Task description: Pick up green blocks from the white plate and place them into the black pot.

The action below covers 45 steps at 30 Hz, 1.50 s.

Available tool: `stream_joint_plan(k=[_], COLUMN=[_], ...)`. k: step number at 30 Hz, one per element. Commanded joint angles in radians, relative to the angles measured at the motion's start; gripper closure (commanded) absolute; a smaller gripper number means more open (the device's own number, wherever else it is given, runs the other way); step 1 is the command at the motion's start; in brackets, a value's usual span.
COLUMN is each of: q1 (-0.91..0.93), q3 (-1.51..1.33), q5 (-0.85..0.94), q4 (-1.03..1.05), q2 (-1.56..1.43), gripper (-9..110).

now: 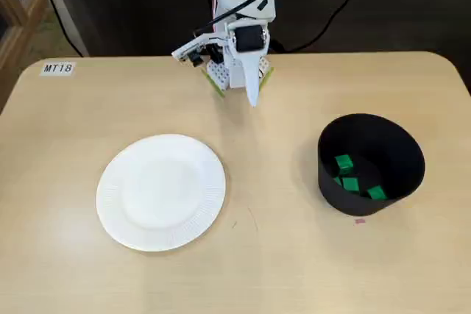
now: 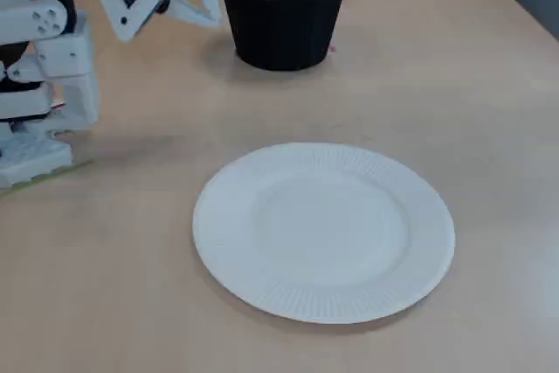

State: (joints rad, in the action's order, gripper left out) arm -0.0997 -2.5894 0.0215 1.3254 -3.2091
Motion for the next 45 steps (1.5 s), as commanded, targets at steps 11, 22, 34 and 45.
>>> stream_joint_plan(k=[11,22,34,45], q1=[0.011,0.017,-0.006,-0.015], q3=[-0.196,-0.364,-0.368,-0.370], q5=[-0.002,0.014,0.055,0.055], q4=[-0.080,-0.160,-0.173,-0.178], q2=[-0.043,-0.043,-0.043,-0.043], gripper=[104,104,104,104])
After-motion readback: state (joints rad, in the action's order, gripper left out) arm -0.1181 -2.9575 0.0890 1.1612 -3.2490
